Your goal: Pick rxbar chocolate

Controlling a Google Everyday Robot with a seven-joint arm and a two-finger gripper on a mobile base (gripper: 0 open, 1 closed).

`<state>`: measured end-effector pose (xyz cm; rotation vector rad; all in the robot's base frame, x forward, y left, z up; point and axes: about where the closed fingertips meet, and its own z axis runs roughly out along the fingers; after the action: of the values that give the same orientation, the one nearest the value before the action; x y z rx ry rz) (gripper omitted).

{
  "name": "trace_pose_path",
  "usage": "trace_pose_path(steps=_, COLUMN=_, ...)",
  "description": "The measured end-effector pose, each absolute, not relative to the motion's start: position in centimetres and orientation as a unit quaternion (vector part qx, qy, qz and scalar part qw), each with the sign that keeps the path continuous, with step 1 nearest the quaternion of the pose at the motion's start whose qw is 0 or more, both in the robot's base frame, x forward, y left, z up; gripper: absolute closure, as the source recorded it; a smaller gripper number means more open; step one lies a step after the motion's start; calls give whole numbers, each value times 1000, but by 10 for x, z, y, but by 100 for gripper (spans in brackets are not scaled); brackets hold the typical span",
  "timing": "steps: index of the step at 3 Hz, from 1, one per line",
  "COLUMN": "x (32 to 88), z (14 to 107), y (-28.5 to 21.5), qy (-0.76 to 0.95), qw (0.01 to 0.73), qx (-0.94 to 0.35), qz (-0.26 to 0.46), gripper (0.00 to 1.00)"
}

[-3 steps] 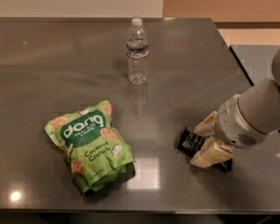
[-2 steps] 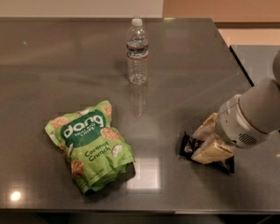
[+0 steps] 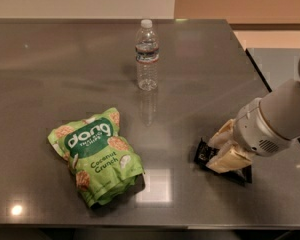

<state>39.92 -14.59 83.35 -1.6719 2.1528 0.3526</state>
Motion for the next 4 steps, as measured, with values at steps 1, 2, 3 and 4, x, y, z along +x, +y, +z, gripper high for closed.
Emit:
trace_pose_path(steps=1, x=403, z=856, y=-145, qy=768, qw=198, qx=-594, qz=136, gripper=100)
trace_pose_path(steps=2, x=411, z=892, y=-143, qy=763, qw=202, qx=-597, qz=142, gripper=100)
trace_pose_path(steps=3, x=418, z=919, y=-142, qy=757, qw=208, qx=-603, qz=143, gripper=100)
trace_pose_path(steps=4, x=425, z=938, y=-143, qy=752, qw=215, qx=-606, qz=146, gripper=100)
